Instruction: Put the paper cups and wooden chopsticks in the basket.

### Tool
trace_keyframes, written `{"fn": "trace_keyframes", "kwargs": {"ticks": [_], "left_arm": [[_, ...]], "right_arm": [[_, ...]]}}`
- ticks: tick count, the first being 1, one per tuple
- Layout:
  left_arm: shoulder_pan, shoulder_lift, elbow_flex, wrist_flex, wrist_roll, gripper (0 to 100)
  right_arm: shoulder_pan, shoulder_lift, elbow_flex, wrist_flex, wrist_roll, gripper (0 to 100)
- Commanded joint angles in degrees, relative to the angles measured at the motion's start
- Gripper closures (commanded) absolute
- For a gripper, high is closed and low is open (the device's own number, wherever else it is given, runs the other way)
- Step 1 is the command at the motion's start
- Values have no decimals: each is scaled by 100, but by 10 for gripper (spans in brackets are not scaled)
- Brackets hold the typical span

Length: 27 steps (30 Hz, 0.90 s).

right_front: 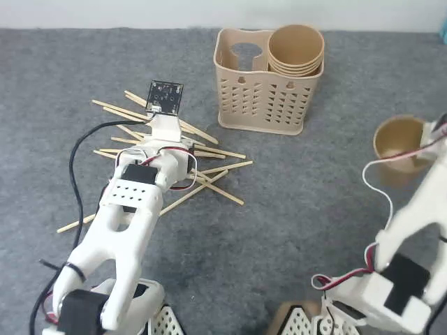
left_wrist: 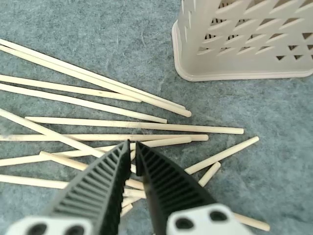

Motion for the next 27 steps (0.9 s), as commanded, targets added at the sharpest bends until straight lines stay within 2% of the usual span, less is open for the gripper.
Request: {"fn": "trace_keyframes", "kwargs": {"ticks": [1,7,14,20,27], "left_arm": [[62,-211,-57,-132,-229,987],[62,-220,-57,-132,-255,987],[53,-220,-57,-132,-264,987],[53,-237,-57,-132,-273,987],[44,-246,-66,-132,-273,987]], "right_arm": [[-321,101,-1415,462,-334,990],[-927,330,-2558,523,-949,991],[-2000,374,-3508,119,-1723,991],[-2615,374,-3886,-576,-2356,991],[-3178,629,-3938,-1262,-2532,991]]}}
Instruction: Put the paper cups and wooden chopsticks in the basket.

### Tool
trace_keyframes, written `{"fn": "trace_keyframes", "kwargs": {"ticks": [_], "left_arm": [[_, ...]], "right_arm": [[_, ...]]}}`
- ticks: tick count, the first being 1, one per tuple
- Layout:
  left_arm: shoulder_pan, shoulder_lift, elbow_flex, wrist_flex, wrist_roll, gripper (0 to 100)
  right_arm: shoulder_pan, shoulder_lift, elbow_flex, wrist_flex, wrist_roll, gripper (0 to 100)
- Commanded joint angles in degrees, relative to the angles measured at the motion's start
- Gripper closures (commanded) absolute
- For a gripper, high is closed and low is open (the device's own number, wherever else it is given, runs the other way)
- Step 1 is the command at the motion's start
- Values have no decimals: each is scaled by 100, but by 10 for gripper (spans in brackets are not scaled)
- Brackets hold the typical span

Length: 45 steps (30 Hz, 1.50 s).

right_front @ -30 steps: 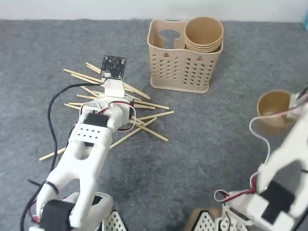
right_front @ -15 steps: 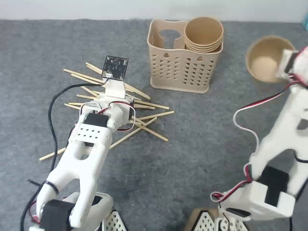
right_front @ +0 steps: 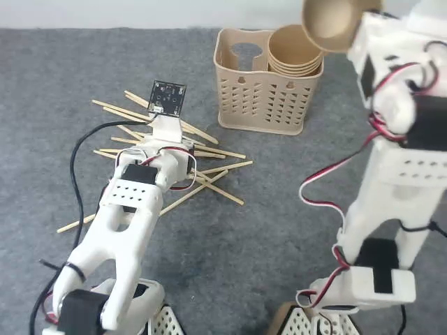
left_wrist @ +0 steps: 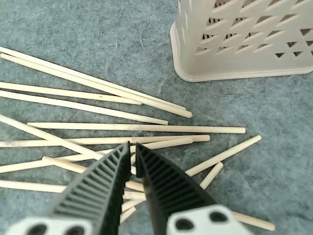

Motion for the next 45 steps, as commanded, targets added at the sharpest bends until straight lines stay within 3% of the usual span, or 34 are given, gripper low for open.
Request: {"fn": "trace_keyframes", "kwargs": {"ticks": [1,8,27,34,45], "left_arm": [[44,-246,-66,-132,-62,987],[35,-246,-66,-132,-62,987],[44,-246,-66,-132,-62,987],[44,-246,-66,-132,-62,987],[53,-246,-66,-132,-62,987]], "right_arm": [[-242,207,-264,-356,-88,991],[-242,1086,-273,-585,-79,991],[-418,1692,-273,-338,141,988],[-567,1657,-281,-374,123,821],[-558,593,-1029,22,-35,808]]}}
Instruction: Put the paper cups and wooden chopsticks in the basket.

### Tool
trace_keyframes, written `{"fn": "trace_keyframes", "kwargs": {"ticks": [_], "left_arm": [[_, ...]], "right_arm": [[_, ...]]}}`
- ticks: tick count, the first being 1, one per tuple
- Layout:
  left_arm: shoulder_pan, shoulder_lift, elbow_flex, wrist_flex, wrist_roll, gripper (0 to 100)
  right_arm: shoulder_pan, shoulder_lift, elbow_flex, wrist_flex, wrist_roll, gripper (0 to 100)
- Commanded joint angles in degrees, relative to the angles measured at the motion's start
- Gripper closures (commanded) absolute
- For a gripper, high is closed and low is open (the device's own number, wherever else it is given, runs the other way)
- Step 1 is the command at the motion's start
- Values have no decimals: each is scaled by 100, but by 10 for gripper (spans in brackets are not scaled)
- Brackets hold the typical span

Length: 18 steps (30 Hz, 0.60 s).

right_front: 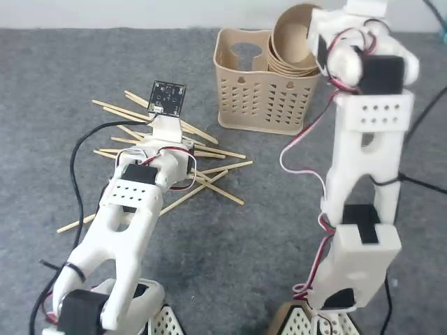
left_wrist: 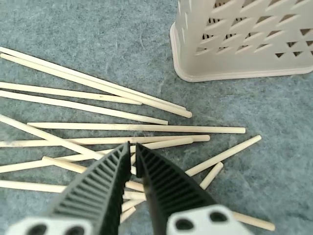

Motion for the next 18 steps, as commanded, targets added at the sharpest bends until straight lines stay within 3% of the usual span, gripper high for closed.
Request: {"fn": "trace_keyframes", "kwargs": {"ticks": [1,7,10,12,18], "left_arm": [[53,-246,-66,-132,-62,987],[53,-246,-66,-132,-62,987],[53,-246,-66,-132,-62,987],[53,-229,-66,-141,-62,987],[35,-229,-66,-141,-62,987]], "right_arm": [[-40,-954,-536,382,-9,808],[101,-1912,-800,1525,-44,817],[119,-2123,-782,1938,-9,913],[119,-2158,-782,2088,141,987],[119,-2378,264,2132,290,991]]}}
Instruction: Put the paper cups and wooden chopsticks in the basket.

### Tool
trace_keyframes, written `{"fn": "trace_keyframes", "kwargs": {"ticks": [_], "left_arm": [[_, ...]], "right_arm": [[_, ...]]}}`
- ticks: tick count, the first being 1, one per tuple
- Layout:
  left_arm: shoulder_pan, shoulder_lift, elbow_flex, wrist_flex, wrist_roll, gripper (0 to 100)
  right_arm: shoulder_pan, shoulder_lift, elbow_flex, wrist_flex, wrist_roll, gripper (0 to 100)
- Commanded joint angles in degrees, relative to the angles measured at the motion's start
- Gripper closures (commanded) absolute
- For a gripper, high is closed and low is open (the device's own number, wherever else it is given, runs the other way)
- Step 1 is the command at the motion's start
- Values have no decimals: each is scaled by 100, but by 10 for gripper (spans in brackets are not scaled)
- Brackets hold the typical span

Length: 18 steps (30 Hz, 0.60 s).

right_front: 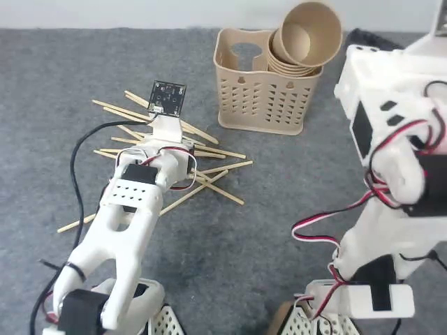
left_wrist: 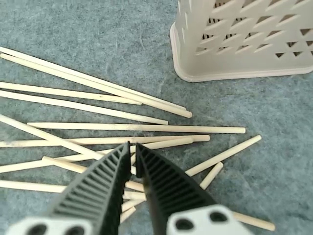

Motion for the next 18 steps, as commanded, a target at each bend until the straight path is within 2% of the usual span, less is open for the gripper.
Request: {"fn": "trace_keyframes", "kwargs": {"ticks": [1,7,14,18], "left_arm": [[35,-237,-66,-141,-62,987],[35,-246,-66,-141,-62,987],[9,-255,-66,-141,-62,987],[9,-255,-75,-141,-62,987]], "right_arm": [[57,-479,923,242,88,991],[-154,-1587,3288,-31,-70,991],[-215,-2589,6189,-1895,-105,991],[-207,-2914,7314,-3073,-88,991]]}}
